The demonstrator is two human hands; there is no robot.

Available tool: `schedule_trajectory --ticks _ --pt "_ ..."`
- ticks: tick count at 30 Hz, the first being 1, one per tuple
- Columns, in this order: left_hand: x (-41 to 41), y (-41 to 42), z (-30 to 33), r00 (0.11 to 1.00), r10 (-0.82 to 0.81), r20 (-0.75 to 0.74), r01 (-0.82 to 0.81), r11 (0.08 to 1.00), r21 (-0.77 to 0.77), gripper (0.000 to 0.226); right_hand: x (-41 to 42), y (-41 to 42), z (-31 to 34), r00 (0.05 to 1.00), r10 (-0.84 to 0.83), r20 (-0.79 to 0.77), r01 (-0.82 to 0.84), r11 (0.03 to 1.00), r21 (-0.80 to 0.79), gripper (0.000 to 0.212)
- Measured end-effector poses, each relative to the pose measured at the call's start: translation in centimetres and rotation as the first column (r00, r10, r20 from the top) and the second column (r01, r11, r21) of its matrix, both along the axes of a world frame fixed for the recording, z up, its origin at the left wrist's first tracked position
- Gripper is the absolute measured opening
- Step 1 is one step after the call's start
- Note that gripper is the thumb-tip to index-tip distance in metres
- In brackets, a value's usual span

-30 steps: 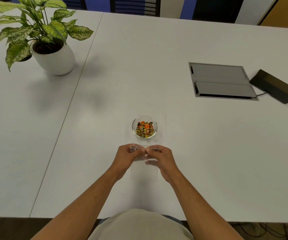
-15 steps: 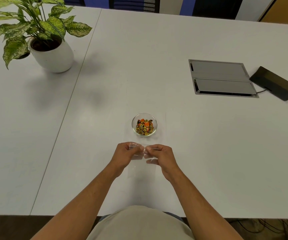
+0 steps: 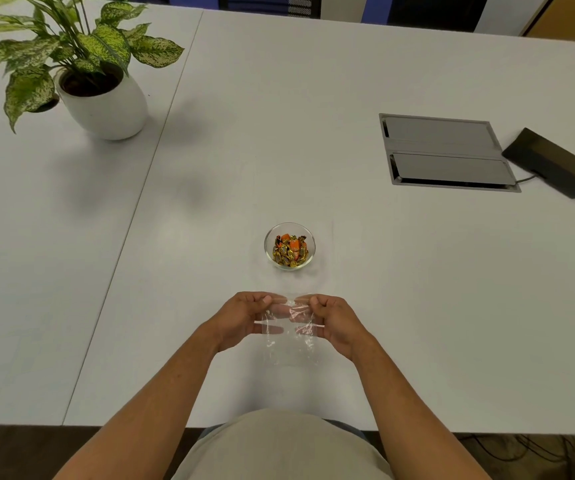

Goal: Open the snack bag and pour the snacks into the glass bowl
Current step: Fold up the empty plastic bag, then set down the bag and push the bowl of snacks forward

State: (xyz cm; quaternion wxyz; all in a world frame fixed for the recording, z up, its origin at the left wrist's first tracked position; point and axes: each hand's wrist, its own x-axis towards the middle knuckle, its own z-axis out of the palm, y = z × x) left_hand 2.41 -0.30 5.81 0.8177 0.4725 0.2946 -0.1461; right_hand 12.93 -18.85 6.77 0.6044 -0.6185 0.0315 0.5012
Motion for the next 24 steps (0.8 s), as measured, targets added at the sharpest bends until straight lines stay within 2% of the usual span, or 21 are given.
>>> schedule_trajectory --ticks 2,6,11,16,20,24 --pt "-0.1 0.0 -0.3 1.000 0.007 -0.026 -0.006 1.000 0.019 0.028 0.1 0.1 -0.4 1.000 0.001 -0.007 -0.001 1.000 -0.015 0.029" --pt "-0.2 0.0 -1.0 0.988 0.129 -0.079 -0.106 0.964 0.244 0.013 0.3 0.0 -1.3 1.000 -0.008 0.014 0.009 0.998 -0.065 0.025" --pt "0.6 -0.6 -1.9 0.959 0.263 -0.105 -0.204 0.899 0.389 0.007 0.5 0.4 -2.2 0.997 -0.065 0.050 0.071 0.988 -0.135 0.021" --pt "1.4 -0.9 -2.4 0.934 0.335 -0.127 -0.246 0.857 0.452 0.012 1.1 0.9 -3.1 0.988 -0.116 0.100 0.133 0.973 -0.191 0.014" --pt "2.4 -1.1 -3.1 0.920 0.360 -0.155 -0.239 0.829 0.507 0.007 1.7 1.4 -3.8 0.980 -0.128 0.155 0.163 0.957 -0.239 0.009" --pt "2.9 -1.2 -4.0 0.912 0.363 -0.190 -0.216 0.821 0.528 0.010 2.2 1.6 -4.7 0.966 -0.085 0.244 0.158 0.942 -0.298 0.015"
